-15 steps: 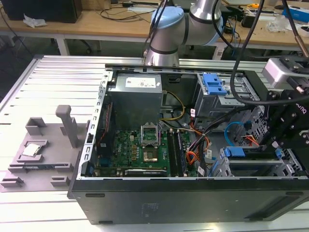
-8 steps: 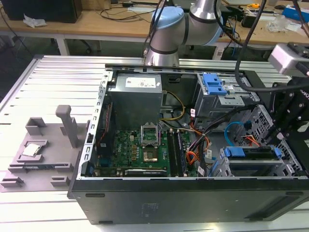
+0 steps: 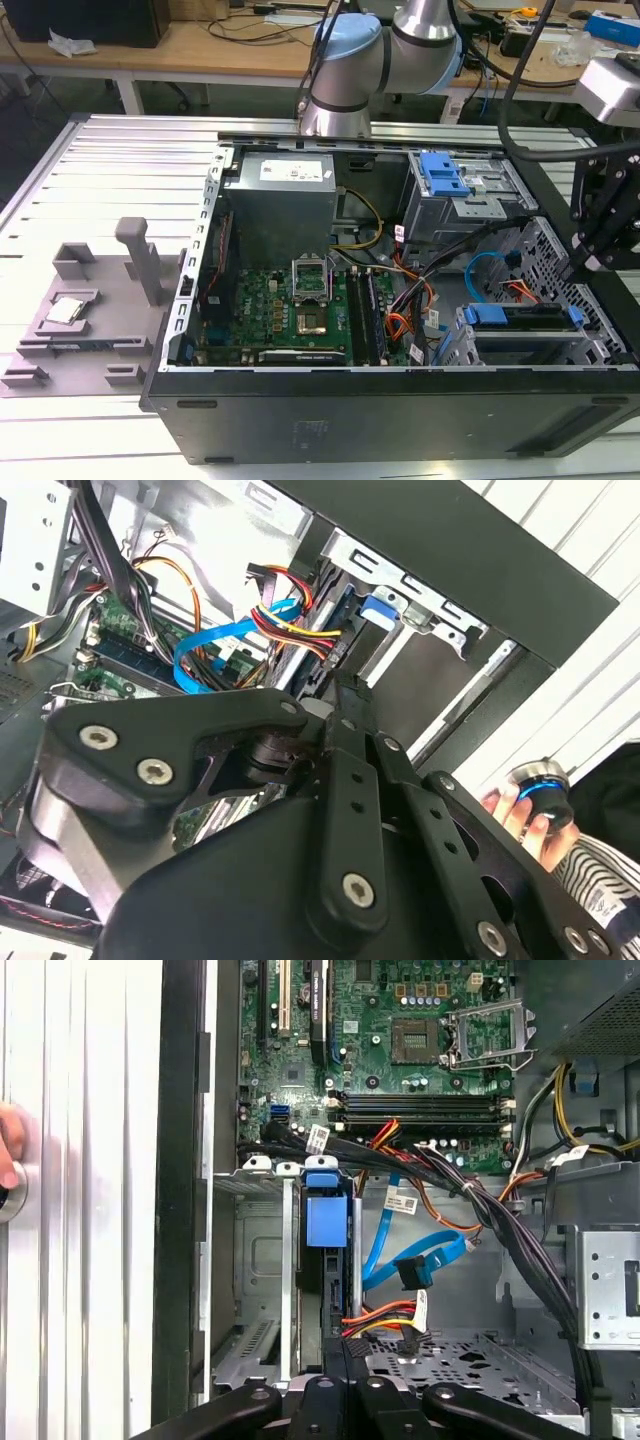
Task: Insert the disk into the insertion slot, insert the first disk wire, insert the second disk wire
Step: 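Insert the first disk wire, then insert the second disk wire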
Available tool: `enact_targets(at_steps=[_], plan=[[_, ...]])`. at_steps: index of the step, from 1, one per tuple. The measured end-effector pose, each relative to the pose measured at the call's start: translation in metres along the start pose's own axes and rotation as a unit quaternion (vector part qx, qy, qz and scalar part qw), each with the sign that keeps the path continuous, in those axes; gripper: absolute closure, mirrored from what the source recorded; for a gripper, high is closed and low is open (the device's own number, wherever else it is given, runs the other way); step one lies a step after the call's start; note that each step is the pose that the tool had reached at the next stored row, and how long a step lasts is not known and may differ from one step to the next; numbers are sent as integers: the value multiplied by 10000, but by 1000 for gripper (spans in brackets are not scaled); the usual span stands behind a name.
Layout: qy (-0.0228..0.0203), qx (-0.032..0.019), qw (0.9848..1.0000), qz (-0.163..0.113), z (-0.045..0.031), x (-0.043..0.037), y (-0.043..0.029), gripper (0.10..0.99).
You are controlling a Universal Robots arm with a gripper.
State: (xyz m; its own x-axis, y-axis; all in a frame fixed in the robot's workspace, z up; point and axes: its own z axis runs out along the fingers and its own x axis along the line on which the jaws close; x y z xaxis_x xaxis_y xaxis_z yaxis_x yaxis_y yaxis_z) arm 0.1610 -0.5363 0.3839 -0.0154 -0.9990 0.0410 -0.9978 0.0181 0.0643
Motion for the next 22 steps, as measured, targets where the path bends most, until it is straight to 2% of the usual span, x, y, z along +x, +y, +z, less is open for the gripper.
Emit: enact_targets(at_steps=[13,15,16,17,21,22], plan=[[0,0,10000,0,-2,0,0,973],[0,0,10000,0,-2,0,0,851],[0,0,10000,0,-3,0,0,851],[0,0,10000,-2,-3,0,0,784],[25,17,9992,-402,17,-12,0,784],[29,19,9990,-454,21,-51,4,784]])
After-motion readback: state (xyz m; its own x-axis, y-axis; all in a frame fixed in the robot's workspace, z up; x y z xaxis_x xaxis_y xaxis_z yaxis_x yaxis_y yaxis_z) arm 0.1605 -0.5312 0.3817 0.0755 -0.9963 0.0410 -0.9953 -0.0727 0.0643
